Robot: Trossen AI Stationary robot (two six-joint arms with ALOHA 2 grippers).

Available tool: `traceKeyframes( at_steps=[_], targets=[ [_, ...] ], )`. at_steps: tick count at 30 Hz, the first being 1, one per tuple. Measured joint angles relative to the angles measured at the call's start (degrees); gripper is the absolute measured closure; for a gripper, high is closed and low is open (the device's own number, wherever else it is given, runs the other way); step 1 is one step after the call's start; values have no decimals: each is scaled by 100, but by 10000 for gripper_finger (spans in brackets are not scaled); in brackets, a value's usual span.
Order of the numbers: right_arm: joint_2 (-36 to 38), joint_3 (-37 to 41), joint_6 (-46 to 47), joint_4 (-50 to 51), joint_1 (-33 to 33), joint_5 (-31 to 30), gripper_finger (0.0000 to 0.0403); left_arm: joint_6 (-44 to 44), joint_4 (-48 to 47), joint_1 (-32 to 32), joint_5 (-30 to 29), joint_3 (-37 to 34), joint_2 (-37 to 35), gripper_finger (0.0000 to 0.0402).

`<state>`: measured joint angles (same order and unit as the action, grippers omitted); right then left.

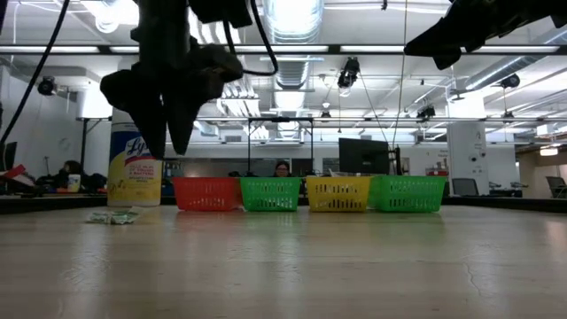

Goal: Pick & Place First Aid Supplies
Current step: Put the green bandage into the red bin

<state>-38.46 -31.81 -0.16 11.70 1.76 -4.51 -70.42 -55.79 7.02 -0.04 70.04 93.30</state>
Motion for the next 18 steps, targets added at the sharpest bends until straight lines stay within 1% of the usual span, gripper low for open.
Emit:
traceKeyframes(
  at_steps=[7,18],
  targets=[
    [0,-1,8,0,0,0,351,-26,27,65,14,0,339,241],
    [0,0,7,0,0,0,351,-55,27,140,34,0,607,241]
  ],
)
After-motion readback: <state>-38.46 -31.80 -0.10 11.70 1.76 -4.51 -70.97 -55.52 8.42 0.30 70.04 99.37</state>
